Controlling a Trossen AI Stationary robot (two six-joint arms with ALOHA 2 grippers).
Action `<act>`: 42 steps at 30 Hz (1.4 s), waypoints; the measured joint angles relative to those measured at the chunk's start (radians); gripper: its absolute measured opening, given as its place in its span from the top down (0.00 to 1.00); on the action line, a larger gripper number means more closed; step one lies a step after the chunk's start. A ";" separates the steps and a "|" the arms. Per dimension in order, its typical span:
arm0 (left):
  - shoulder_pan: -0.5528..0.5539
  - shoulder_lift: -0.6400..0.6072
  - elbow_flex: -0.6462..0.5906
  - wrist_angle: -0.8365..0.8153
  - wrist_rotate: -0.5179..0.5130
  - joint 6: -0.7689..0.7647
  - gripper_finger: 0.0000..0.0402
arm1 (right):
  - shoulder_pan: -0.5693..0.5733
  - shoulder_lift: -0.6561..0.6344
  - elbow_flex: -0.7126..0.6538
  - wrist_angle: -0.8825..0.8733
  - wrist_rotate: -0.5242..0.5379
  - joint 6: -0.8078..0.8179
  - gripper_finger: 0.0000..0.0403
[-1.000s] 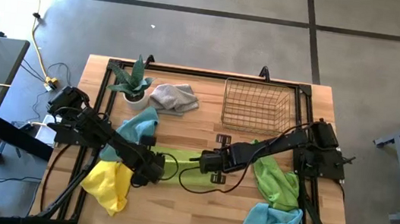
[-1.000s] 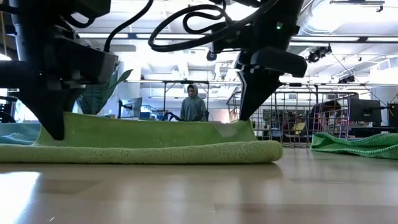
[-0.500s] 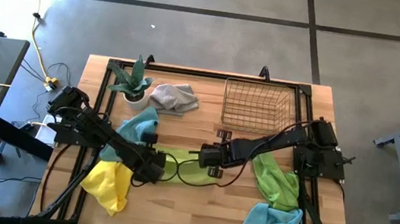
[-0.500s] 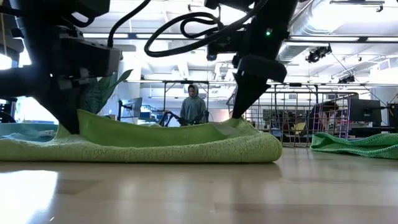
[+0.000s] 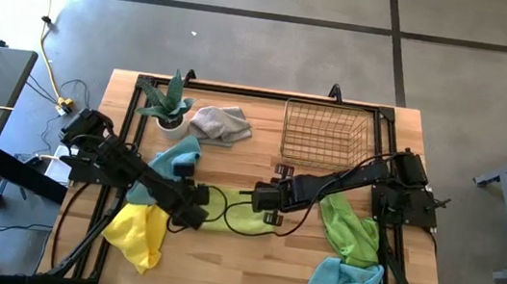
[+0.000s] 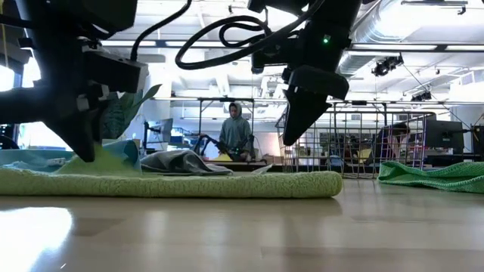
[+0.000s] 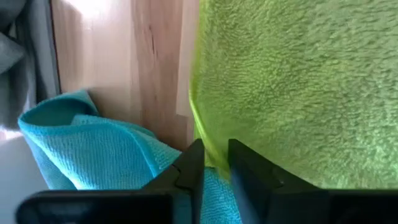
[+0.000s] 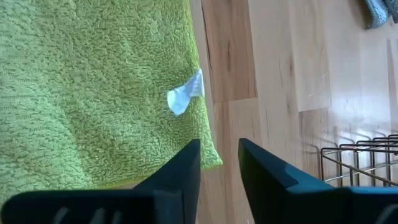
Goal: Fold microfiber towels
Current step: Fold the light green microfiber towel
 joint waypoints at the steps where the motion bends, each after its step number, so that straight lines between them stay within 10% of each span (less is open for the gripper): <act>1: 0.002 0.000 0.000 0.001 0.009 -0.001 0.80 | 0.000 0.000 0.000 -0.004 0.000 0.000 0.73; 18: -0.096 -0.035 0.000 -0.025 0.091 0.144 0.70 | 0.047 -0.012 0.000 -0.105 -0.155 0.168 0.72; 24: -0.177 -0.095 -0.043 0.200 0.048 0.181 0.75 | 0.099 -0.014 -0.017 -0.020 -0.094 0.186 0.72; 42: -0.158 -0.152 -0.294 0.534 0.135 -0.174 0.82 | 0.117 -0.013 -0.262 0.411 -0.098 0.351 0.72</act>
